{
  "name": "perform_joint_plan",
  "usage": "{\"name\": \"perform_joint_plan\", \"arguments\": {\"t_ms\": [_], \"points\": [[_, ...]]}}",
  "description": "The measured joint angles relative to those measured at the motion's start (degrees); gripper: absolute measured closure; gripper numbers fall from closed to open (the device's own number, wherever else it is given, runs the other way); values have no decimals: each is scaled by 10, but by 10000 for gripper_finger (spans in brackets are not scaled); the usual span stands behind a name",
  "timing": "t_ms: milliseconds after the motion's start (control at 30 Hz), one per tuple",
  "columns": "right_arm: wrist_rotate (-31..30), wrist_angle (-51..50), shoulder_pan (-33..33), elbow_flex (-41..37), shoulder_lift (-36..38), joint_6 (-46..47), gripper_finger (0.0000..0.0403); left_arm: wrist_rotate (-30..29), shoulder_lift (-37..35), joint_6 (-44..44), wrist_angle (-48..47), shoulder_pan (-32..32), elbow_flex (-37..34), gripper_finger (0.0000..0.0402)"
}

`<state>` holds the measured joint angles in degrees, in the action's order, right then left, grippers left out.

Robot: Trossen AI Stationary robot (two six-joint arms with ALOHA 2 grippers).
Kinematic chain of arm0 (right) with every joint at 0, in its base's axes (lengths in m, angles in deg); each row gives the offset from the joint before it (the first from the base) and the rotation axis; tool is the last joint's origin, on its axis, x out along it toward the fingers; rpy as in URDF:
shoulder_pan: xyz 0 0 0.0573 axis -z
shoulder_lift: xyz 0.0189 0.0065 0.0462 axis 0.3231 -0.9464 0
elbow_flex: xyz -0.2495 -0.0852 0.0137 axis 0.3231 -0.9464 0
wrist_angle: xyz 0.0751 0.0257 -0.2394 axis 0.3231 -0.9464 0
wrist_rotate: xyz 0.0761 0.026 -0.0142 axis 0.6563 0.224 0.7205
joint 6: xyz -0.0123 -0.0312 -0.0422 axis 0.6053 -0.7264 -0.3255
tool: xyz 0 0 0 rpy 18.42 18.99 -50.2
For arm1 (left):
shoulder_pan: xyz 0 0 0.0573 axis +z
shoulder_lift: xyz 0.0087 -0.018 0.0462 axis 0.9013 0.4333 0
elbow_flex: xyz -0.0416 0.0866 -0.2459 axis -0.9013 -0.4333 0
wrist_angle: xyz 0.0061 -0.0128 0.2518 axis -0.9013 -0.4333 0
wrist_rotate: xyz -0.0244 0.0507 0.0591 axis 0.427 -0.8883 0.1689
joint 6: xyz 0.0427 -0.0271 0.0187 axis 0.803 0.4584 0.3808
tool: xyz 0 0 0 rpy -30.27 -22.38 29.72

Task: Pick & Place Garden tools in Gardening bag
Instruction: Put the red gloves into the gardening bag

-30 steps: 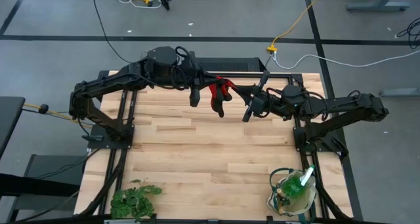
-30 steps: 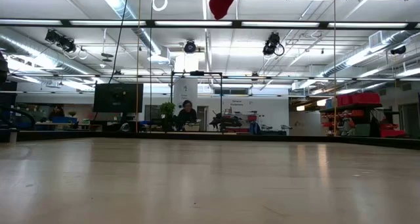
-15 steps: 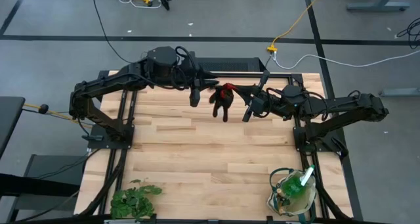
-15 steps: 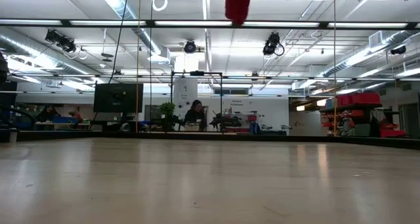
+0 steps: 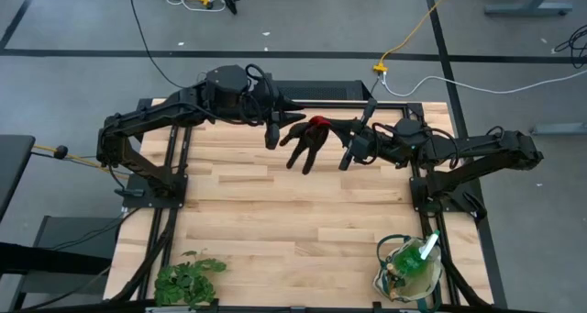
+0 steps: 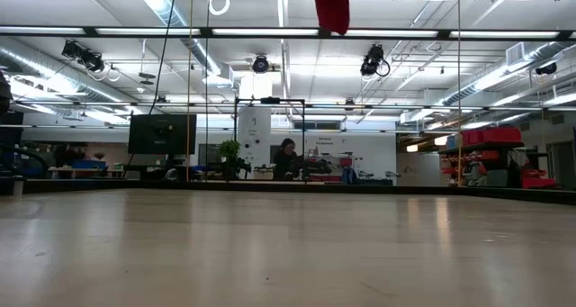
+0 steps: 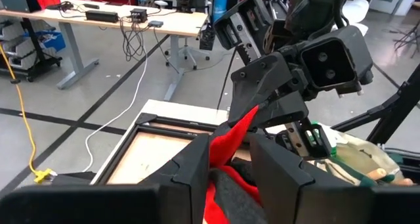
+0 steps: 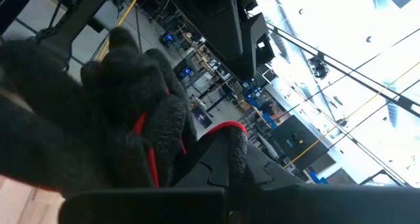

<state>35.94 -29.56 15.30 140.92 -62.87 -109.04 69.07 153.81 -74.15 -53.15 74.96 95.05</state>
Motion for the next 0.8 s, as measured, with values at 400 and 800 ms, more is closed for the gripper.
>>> {"name": "perform_joint_plan", "arguments": {"t_ms": [400, 800], "points": [[0, -46, 0, 0, 0, 73, 401, 21, 0, -4, 0, 0, 0, 284], [37, -110, 0, 0, 0, 186, 401, 21, 0, -3, 0, 0, 0, 284]]}}
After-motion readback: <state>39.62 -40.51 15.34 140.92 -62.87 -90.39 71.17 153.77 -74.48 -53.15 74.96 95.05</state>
